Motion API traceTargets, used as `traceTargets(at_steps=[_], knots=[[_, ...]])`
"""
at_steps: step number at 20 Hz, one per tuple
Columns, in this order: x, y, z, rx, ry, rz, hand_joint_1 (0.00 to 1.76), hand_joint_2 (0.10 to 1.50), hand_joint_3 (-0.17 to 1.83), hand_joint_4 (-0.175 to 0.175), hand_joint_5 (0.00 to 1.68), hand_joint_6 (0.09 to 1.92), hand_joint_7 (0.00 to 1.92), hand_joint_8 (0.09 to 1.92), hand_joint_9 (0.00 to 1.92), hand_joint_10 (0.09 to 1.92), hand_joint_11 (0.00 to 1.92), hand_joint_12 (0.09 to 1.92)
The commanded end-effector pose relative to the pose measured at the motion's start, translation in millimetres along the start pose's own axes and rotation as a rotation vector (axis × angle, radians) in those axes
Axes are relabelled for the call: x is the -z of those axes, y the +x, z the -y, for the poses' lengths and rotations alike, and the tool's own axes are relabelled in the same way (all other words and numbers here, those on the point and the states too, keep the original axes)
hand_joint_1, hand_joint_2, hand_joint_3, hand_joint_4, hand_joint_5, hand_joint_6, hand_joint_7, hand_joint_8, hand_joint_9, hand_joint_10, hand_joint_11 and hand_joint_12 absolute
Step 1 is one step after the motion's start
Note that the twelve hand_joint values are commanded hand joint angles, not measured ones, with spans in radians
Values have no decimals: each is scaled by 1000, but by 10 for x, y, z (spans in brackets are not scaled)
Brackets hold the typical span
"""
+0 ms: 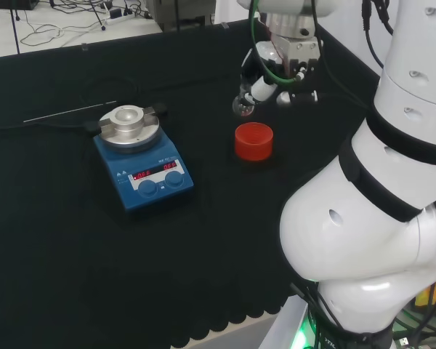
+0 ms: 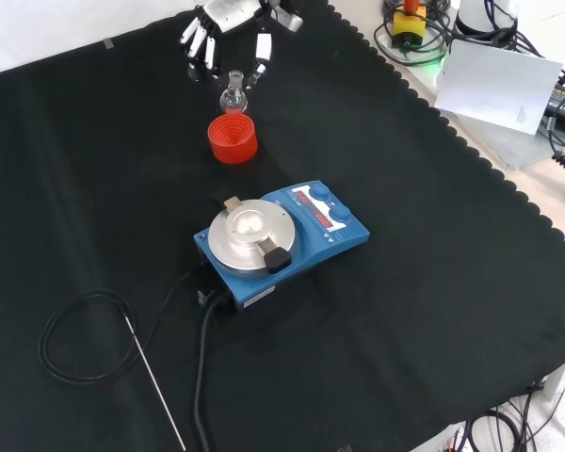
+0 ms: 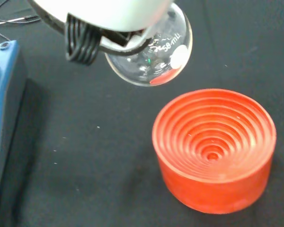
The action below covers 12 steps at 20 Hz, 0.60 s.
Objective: Place the round-bottom flask on the heater.
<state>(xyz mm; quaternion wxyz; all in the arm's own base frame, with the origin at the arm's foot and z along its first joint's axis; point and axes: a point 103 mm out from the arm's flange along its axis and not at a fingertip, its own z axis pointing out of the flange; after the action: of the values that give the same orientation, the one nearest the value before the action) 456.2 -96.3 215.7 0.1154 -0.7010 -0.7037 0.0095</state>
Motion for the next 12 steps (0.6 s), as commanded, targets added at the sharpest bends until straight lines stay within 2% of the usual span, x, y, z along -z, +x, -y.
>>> traceTargets(at_steps=[1,10,12], knots=[[102,178,-37,19,6,24,1105,609,820,175,1205,876,574,646,784,532,413,1315],[283,471,-185,59,10,43,1107,603,828,175,1210,872,578,648,786,531,413,1315],[315,627,-254,76,12,57,1108,601,831,175,1212,870,580,648,786,530,413,1315]])
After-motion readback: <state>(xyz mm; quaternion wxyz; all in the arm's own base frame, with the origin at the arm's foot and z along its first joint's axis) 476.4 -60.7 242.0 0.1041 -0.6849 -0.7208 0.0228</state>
